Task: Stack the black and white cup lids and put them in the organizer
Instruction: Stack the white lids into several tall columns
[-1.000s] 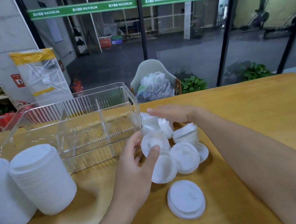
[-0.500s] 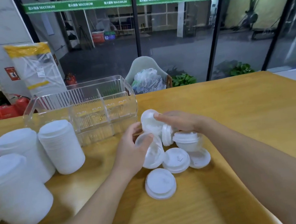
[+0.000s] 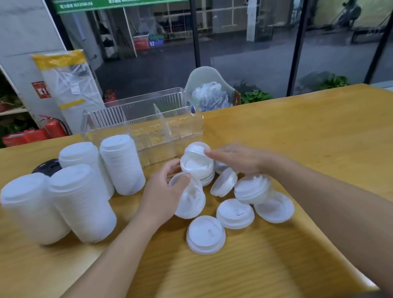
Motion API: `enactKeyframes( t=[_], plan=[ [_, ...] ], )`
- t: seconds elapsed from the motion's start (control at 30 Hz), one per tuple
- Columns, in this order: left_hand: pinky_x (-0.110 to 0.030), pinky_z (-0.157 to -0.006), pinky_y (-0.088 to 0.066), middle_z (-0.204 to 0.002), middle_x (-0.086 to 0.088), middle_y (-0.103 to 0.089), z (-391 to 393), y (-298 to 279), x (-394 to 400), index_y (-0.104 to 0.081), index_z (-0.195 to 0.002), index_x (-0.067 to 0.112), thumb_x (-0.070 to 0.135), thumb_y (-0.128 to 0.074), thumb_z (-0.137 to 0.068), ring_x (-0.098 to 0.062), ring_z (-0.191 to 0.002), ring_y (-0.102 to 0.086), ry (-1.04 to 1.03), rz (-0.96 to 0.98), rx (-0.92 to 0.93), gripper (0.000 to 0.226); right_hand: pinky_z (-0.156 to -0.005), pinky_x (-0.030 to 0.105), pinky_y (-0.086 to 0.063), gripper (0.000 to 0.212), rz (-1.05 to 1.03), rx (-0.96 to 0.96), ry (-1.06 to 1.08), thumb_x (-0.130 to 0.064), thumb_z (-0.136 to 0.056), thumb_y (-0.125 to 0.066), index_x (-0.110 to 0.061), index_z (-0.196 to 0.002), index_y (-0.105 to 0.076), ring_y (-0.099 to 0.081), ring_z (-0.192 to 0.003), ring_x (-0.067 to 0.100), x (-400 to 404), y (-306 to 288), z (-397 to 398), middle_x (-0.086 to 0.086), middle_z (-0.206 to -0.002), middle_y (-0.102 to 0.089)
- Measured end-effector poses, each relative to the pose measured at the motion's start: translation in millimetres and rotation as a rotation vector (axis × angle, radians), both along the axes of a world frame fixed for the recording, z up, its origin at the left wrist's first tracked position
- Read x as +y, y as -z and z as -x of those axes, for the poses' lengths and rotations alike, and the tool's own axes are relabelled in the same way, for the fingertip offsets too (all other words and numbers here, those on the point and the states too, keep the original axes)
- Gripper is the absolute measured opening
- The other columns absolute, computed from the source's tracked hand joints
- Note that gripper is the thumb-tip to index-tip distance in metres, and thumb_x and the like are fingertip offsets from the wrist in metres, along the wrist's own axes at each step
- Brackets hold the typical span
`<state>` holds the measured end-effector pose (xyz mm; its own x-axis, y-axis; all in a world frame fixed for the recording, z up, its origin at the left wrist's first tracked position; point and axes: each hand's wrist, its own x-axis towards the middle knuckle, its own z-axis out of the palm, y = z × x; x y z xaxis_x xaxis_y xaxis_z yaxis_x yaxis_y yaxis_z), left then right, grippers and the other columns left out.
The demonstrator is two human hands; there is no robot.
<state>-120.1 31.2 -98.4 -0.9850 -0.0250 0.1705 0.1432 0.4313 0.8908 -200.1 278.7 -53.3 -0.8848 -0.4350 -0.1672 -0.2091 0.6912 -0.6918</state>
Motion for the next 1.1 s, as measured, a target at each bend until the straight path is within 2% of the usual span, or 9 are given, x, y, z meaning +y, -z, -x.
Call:
enactKeyframes(
  t=[0.13,0.27,0.4,0.5,0.6,0.7,0.83,0.97,1.1],
  plan=[
    [-0.018,-0.089,-0.051,-0.122,0.023,-0.07,-9,-1,-16,-0.065,-0.142,0.035,0.039,-0.07,-0.105,0.006,-0.11,-0.066,-0.078,0.086,0.002,0.038,-0.119,0.051,-0.045,0.107,-0.02,0.072,0.072,-0.104,-0.083,-0.034,-0.022,-0.143,-0.069,-0.061,-0.137,0.024,-3,-5,-3,0.0,-0.152,-0.064],
    [-0.022,-0.084,-0.055,-0.106,0.019,-0.075,-16,-2,-27,-0.077,-0.124,0.028,0.034,-0.075,-0.104,0.002,-0.099,-0.07,-0.123,0.138,0.038,0.022,-0.117,0.048,-0.048,0.098,-0.036,0.176,0.077,-0.096,-0.091,-0.033,-0.021,-0.141,-0.072,-0.061,-0.137,0.02,-8,-13,-22,-0.002,-0.149,-0.067],
    [-0.025,-0.077,-0.054,-0.094,0.017,-0.078,-21,-7,-26,-0.08,-0.102,0.031,0.03,-0.075,-0.102,-0.001,-0.09,-0.071,-0.137,0.109,0.134,0.005,-0.102,0.053,-0.05,0.084,-0.187,0.329,0.114,-0.083,-0.101,-0.035,-0.012,-0.117,-0.077,-0.069,-0.112,0.031,-16,-19,-44,0.008,-0.119,-0.077],
    [-0.026,-0.079,-0.057,-0.094,0.015,-0.076,-24,-14,-21,-0.076,-0.103,0.03,0.02,-0.074,-0.1,-0.003,-0.091,-0.07,-0.164,0.1,0.217,0.011,-0.119,0.049,-0.038,0.069,-0.272,0.522,0.149,-0.077,-0.103,-0.041,-0.024,-0.134,-0.072,-0.06,-0.133,0.021,-20,-16,-66,-0.004,-0.143,-0.068],
    [-0.023,-0.083,-0.053,-0.101,0.014,-0.072,-24,-19,-19,-0.072,-0.104,0.03,0.015,-0.072,-0.102,-0.002,-0.095,-0.066,-0.19,0.109,0.313,0.015,-0.122,0.043,-0.032,0.056,-0.157,0.639,0.203,-0.067,-0.103,-0.056,-0.025,-0.137,-0.069,-0.051,-0.141,0.016,-27,-8,-92,-0.008,-0.146,-0.064],
    [-0.022,-0.086,-0.05,-0.104,0.012,-0.071,-25,-23,-22,-0.07,-0.102,0.033,0.013,-0.071,-0.102,-0.002,-0.098,-0.064,-0.194,0.101,0.383,0.02,-0.12,0.044,-0.038,0.049,0.035,0.655,0.226,-0.057,-0.103,-0.064,-0.025,-0.14,-0.067,-0.054,-0.136,0.012,-41,3,-115,-0.01,-0.144,-0.064],
    [-0.031,-0.089,-0.057,-0.102,0.011,-0.075,-43,-26,-25,-0.073,-0.1,0.031,0.013,-0.076,-0.102,-0.008,-0.102,-0.07,-0.083,-0.021,0.399,0.018,-0.103,0.042,-0.055,0.042,0.412,0.457,0.228,-0.051,-0.108,-0.06,-0.029,-0.144,-0.065,-0.064,-0.121,0.005,-60,11,-137,-0.015,-0.133,-0.07],
    [-0.046,-0.09,-0.063,-0.102,0.004,-0.078,-65,-23,-30,-0.077,-0.102,0.03,0.019,-0.081,-0.101,-0.02,-0.103,-0.075,0.025,-0.147,0.353,0.011,-0.078,0.032,-0.053,0.02,0.555,0.415,0.09,-0.037,-0.111,-0.061,-0.031,-0.123,-0.075,-0.067,-0.089,0.011,-72,11,-153,-0.012,-0.098,-0.075],
    [-0.055,-0.091,-0.067,-0.105,-0.019,-0.079,-77,-24,-36,-0.075,-0.108,0.008,0.004,-0.08,-0.099,-0.04,-0.102,-0.079,0.008,-0.445,0.219,0.01,-0.087,0.036,-0.055,0.031,0.64,0.43,0.025,-0.021,-0.099,-0.081,-0.024,-0.129,-0.075,-0.07,-0.102,0.019,-80,21,-156,-0.005,-0.112,-0.078]
  ],
)
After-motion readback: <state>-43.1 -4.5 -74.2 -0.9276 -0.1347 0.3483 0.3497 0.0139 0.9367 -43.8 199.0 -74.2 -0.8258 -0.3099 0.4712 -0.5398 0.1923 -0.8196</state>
